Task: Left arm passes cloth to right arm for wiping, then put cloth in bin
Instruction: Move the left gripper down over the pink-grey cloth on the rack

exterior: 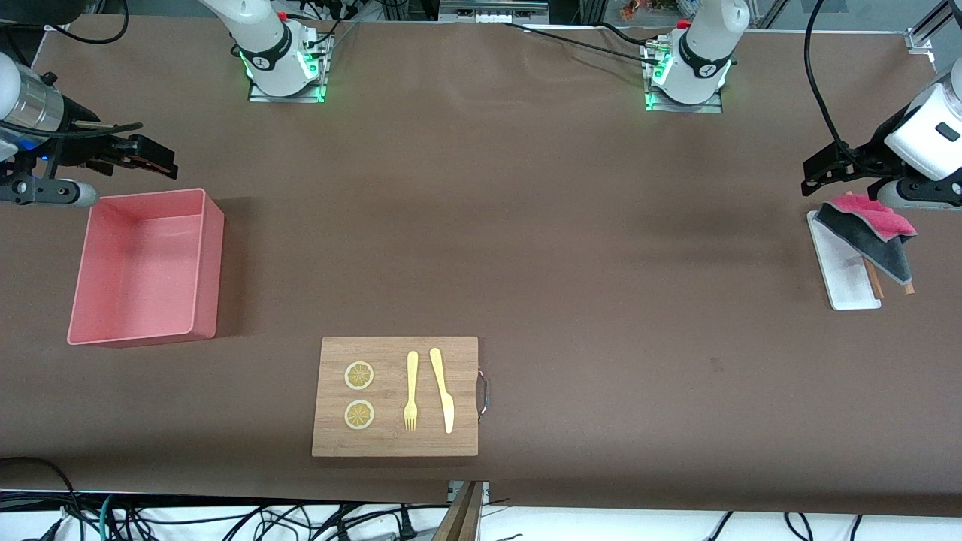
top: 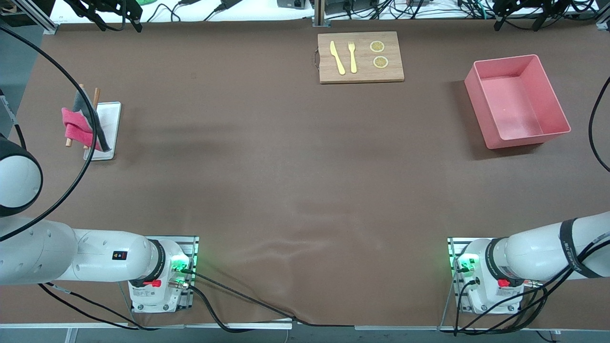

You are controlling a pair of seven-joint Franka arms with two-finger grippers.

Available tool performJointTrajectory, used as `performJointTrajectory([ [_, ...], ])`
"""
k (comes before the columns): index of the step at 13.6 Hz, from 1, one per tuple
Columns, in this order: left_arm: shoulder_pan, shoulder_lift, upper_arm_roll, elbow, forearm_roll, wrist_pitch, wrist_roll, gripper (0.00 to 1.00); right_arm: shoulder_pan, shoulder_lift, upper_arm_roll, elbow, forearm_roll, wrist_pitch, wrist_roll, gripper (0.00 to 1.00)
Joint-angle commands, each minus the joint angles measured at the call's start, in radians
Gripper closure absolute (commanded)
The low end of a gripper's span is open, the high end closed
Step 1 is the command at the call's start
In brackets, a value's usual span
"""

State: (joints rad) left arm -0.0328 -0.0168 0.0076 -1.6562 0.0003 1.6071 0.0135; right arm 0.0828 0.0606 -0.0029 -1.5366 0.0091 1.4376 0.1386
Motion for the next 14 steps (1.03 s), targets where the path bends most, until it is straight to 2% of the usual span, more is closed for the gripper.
performJointTrajectory([
  [1, 0.001, -0.006, -0.005, -0.005, 0.011, 0.010, 0.003, 0.00, 0.000, -0.008, -0.006, 0.003, 0.020, -0.008, 0.007, 0.00],
  [14, 0.002, 0.021, -0.005, -0.007, 0.014, -0.025, 0.002, 0.00, -0.001, -0.005, -0.008, 0.003, 0.025, 0.026, -0.002, 0.00],
])
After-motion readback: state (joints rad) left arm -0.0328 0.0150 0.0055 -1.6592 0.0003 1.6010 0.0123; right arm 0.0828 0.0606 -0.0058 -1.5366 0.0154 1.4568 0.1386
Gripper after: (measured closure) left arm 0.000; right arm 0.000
